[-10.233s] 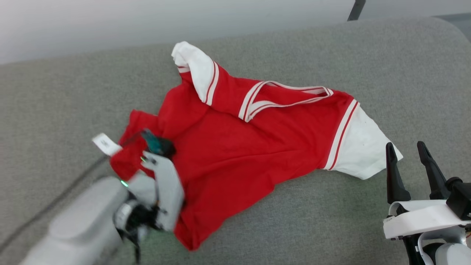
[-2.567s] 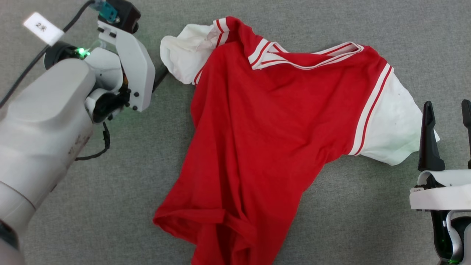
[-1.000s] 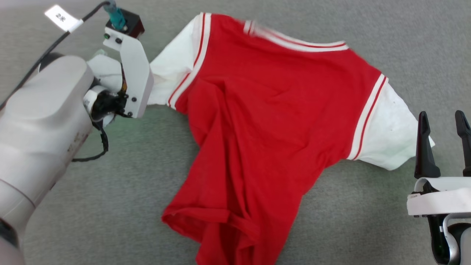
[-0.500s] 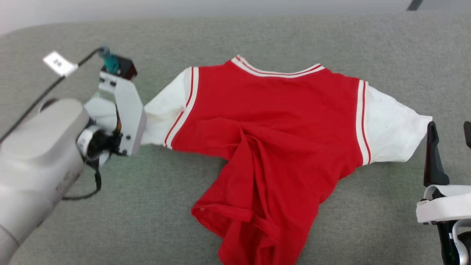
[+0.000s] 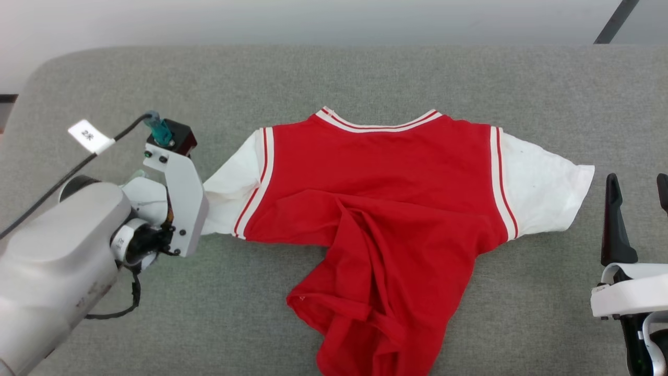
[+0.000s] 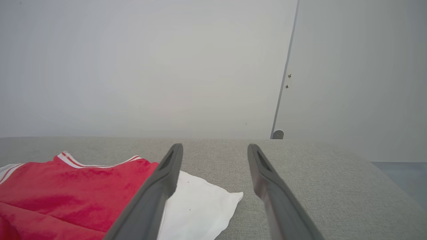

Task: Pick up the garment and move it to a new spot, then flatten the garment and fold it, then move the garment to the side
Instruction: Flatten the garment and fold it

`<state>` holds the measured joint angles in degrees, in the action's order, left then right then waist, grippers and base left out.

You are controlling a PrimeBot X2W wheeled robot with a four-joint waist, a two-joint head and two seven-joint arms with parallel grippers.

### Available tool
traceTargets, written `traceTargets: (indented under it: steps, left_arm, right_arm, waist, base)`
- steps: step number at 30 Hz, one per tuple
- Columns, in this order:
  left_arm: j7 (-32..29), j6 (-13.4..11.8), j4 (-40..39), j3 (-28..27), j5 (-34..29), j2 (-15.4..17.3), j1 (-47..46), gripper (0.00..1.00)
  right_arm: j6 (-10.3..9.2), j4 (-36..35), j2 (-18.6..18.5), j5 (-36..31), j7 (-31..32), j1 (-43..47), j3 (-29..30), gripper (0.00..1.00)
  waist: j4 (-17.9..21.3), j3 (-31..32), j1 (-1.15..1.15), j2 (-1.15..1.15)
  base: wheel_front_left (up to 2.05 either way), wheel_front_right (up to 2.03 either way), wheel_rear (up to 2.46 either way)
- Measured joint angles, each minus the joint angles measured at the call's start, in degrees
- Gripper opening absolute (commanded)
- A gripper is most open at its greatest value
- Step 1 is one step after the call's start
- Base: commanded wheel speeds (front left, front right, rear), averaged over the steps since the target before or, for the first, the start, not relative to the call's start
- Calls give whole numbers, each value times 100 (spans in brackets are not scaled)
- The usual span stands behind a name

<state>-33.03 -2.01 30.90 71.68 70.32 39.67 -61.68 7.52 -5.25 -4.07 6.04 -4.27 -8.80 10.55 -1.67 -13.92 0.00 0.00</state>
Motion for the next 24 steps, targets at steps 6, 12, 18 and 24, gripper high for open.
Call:
traceTargets:
  steps: [6,12,18,24]
  left_arm:
    - [54,21,-275,43,-302,127,-33,100]
    - [168,160,-638,81,-605,172,-66,100]
    - [361,413,-634,120,-1037,111,-33,100]
    - [558,611,-265,144,-1260,-42,56,94]
  right_arm:
    - [0,14,3,13,-5,128,-25,100]
    - [0,13,13,52,-4,235,-57,100]
    - [0,-4,25,64,-5,252,-104,100]
    - [0,-1,42,77,-9,266,-132,100]
  waist:
    - [21,151,0,0]
    - [110,273,0,0]
    - [283,305,0,0]
    - [480,265,0,0]
  base:
    - [0,0,0]
    - [0,0,0]
    - [0,0,0]
    - [0,0,0]
